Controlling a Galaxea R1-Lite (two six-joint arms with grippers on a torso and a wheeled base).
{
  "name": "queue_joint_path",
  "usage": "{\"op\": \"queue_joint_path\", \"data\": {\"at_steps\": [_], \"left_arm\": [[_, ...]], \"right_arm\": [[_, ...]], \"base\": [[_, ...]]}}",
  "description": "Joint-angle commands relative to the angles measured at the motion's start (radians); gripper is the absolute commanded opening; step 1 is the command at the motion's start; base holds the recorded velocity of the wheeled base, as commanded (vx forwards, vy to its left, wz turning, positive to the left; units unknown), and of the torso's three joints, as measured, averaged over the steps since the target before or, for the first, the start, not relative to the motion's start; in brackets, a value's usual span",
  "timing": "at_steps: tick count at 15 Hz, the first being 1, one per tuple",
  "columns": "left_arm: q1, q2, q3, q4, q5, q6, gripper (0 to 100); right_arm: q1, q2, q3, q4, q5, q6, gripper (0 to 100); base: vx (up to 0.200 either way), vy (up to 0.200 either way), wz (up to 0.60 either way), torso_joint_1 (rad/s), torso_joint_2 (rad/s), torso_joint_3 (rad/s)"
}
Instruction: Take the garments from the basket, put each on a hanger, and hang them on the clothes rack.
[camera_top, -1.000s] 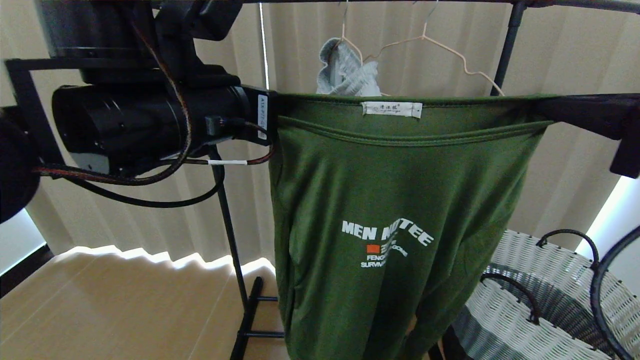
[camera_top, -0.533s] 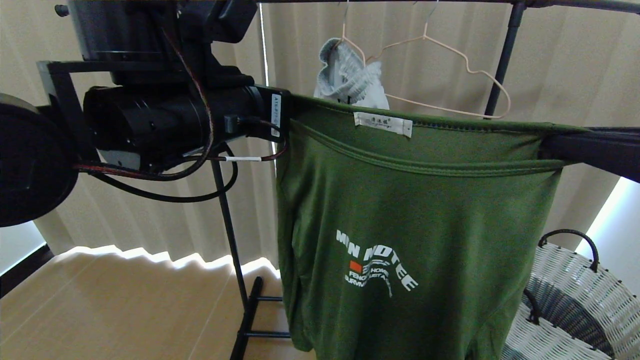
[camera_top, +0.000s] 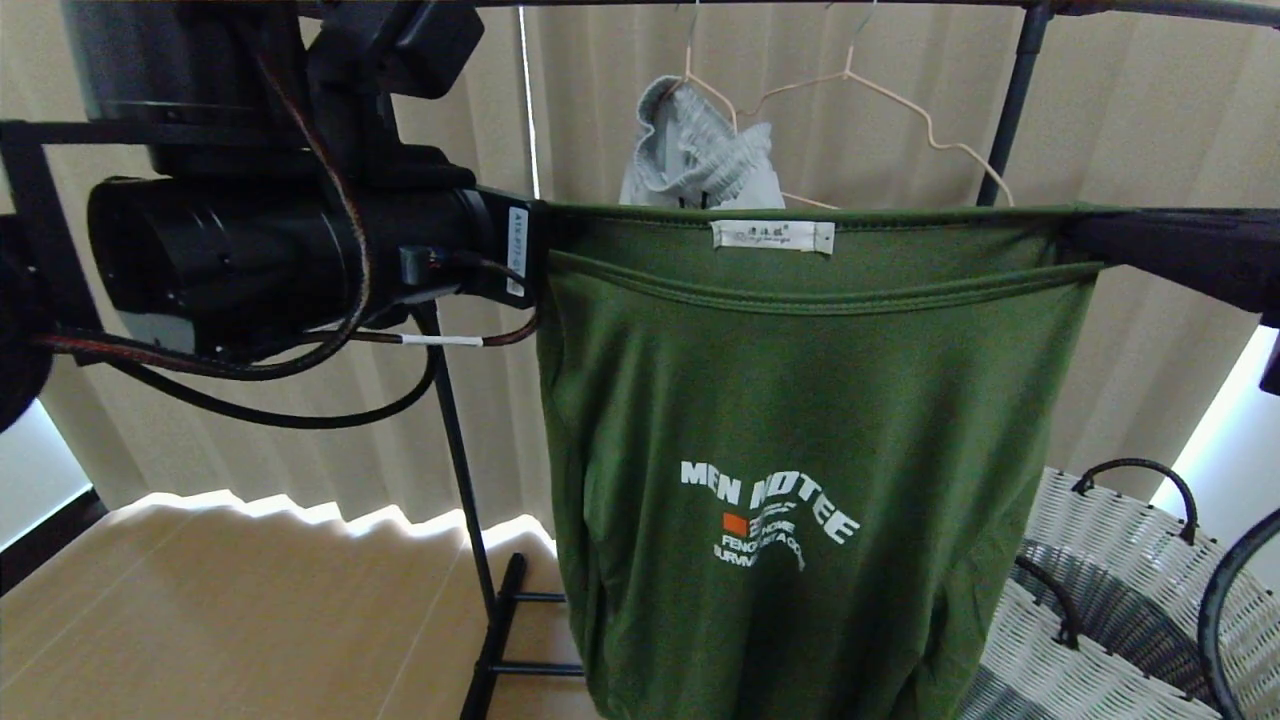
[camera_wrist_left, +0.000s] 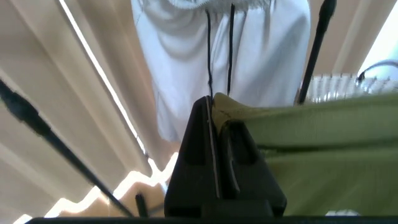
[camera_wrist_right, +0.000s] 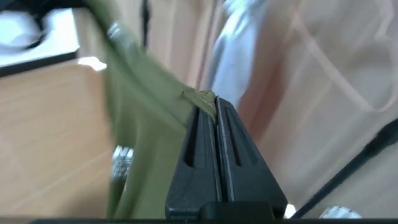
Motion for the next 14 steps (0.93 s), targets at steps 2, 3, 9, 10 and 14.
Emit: {"op": "queue_joint_path", "data": {"at_steps": [2, 3, 9, 10, 14], "left_arm": [[0.000, -0.125, 0.035, 0.084, -0.058, 0.007, 0], [-0.003, -0.160, 0.054, 0.104, -0.081, 0.015, 0], [-0.040, -0.346, 0.196, 0.141, -0.273, 0.095, 0], [-0.054, -0.352, 0.203, 0.141, -0.273, 0.099, 0], [-0.074, -0.357, 0.207, 0.139, -0.276, 0.099, 0]], "right_arm": [[-0.106, 0.164, -0.018, -0.146, 0.001, 0.001, 0], [-0.115, 0.193, -0.030, -0.182, 0.001, 0.002, 0], [-0.122, 0.341, -0.118, -0.314, 0.010, 0.008, 0], [-0.122, 0.351, -0.125, -0.317, 0.010, 0.008, 0], [-0.118, 0.357, -0.127, -0.318, 0.010, 0.008, 0]], "base": [[0.000, 0.000, 0.00, 0.000, 0.00, 0.000], [0.000, 0.000, 0.00, 0.000, 0.00, 0.000], [0.000, 0.000, 0.00, 0.000, 0.00, 0.000], [0.000, 0.000, 0.00, 0.000, 0.00, 0.000], [0.000, 0.000, 0.00, 0.000, 0.00, 0.000]]}}
